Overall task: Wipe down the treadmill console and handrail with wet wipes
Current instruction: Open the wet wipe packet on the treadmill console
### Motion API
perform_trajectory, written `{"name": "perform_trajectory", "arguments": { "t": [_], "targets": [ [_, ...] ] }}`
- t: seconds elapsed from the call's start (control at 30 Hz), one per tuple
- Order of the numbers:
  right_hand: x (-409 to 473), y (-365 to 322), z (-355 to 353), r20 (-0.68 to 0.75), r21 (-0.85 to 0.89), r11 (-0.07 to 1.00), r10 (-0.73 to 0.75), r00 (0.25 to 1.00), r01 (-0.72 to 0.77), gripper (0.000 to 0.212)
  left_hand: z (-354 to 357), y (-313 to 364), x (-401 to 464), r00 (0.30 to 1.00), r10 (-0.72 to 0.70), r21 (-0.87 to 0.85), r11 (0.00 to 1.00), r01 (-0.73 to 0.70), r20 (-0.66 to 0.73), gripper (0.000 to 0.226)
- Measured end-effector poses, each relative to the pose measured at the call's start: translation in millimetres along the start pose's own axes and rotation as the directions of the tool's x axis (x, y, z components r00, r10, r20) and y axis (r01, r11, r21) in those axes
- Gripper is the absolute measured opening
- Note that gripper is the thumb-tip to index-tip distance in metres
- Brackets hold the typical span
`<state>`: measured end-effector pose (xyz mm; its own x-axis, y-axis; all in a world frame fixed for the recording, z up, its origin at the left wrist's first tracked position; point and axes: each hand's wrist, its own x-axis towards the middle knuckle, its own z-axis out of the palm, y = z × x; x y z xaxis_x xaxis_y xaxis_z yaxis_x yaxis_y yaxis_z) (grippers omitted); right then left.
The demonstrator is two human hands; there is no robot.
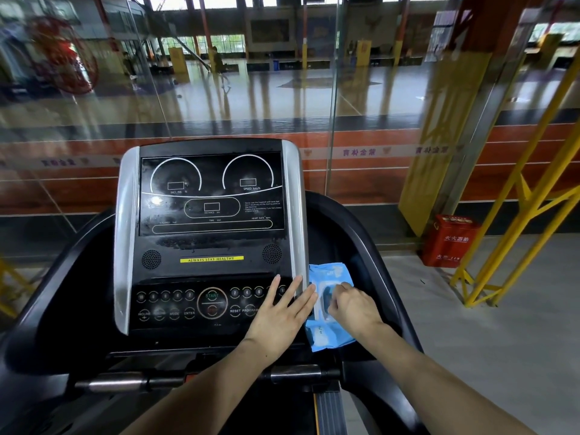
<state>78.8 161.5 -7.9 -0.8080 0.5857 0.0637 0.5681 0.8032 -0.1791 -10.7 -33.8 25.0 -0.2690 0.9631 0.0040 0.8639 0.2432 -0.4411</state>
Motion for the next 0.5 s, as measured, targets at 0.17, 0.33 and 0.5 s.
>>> {"name": "perform_trajectory", "arguments": {
  "t": [0.17,0.33,0.5],
  "targets": [
    [-3.6,4.2,-2.9,-0.030,-0.055,0.995,-0.090,0.996,0.088,0.021,3.1,-0.2,0.2,1.000,0.002,-0.019,1.000,-0.002,-0.001,0.091],
    [-3.3,0.2,-4.8,0.025,-0.169,0.980,-0.098,0.995,0.101,0.019,3.3,0.5,0.5,1.000,-0.007,-0.050,0.999,0.006,-0.005,0.087],
    [4.0,-4.9,-6.8,0.060,-0.210,0.968,-0.127,0.990,0.137,0.021,5.4,0.2,1.5,1.000,-0.012,-0.060,0.998,0.011,-0.009,0.087]
  ]
}}
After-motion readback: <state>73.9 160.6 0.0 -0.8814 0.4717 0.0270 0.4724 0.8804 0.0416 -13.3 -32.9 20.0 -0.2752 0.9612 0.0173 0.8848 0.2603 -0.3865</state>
